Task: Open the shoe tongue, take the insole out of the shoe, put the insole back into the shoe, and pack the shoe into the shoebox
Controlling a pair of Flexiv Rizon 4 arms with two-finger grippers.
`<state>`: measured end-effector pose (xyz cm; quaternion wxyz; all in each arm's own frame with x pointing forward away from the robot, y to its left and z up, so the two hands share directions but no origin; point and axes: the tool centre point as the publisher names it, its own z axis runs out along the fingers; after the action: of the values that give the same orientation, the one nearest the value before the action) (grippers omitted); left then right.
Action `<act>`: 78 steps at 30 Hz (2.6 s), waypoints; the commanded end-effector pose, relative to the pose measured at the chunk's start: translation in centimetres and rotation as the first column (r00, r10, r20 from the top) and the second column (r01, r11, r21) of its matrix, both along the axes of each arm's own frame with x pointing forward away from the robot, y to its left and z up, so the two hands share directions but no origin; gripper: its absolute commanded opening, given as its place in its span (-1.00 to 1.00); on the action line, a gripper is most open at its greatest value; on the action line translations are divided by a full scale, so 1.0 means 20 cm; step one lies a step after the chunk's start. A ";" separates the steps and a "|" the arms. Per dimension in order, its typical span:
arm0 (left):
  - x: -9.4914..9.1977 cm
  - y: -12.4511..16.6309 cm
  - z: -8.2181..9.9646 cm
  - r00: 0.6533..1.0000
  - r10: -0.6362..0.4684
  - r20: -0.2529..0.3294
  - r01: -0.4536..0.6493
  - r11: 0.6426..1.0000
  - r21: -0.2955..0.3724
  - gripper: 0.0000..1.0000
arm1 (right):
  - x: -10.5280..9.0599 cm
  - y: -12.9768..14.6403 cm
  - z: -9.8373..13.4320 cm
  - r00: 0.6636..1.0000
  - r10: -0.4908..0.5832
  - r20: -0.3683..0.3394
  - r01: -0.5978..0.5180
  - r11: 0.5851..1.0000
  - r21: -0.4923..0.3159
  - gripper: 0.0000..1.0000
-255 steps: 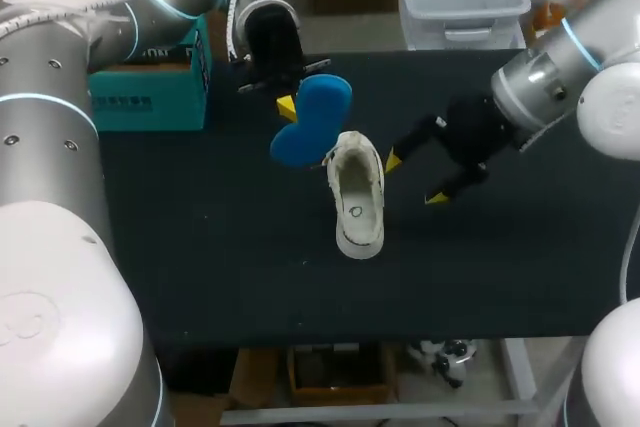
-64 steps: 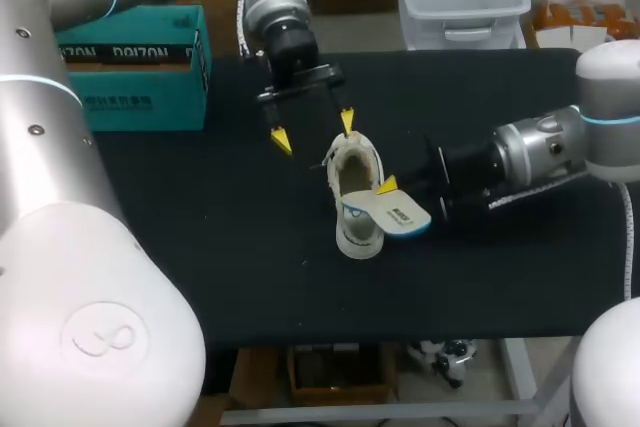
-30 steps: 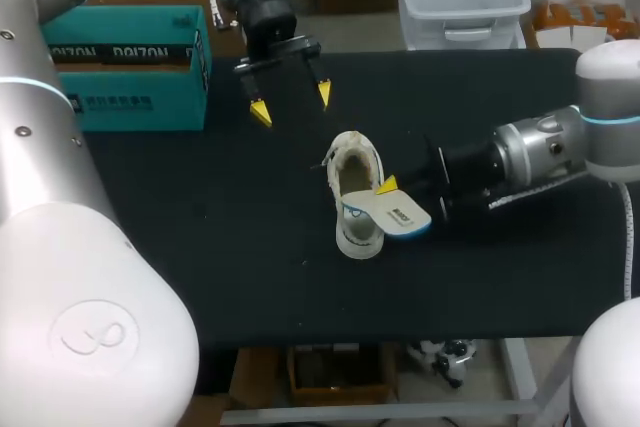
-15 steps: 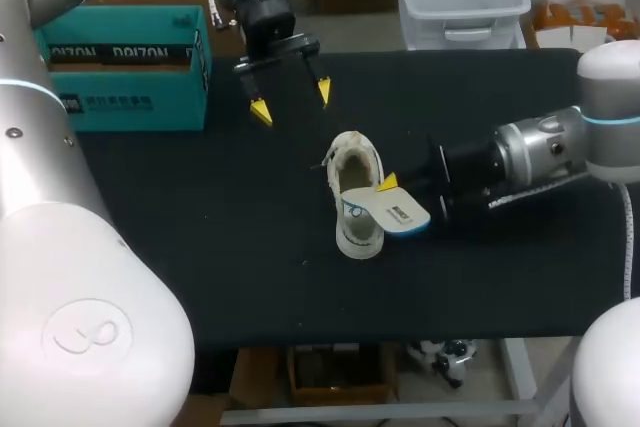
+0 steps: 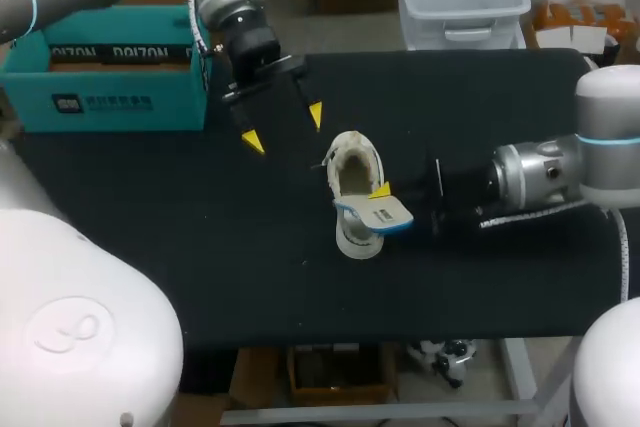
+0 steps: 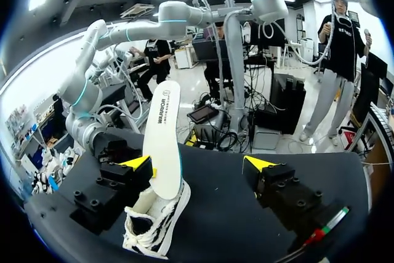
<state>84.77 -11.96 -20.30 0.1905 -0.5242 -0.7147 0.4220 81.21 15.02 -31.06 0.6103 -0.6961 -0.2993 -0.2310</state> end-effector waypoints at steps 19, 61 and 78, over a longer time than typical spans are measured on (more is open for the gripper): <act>-0.17 -0.05 -0.32 0.864 0.490 0.114 -0.409 0.817 -0.406 1.00 | -0.01 0.03 -0.04 0.993 -0.115 0.012 0.114 0.992 0.057 -1.00; -0.09 -0.31 -0.57 0.786 0.609 0.107 -0.477 0.707 -0.522 -0.59 | 0.09 0.01 -0.10 0.993 -0.116 0.011 0.114 0.990 0.088 -1.00; -0.05 -0.37 -0.62 0.774 0.621 0.121 -0.487 0.706 -0.514 -0.41 | 0.11 0.02 -0.12 0.991 -0.134 0.001 0.134 0.989 0.070 -1.00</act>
<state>83.72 -19.11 -32.36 -0.1764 -0.3685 -0.7404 0.5338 83.59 15.27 -33.59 0.6182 -0.6905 -0.2465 -0.2833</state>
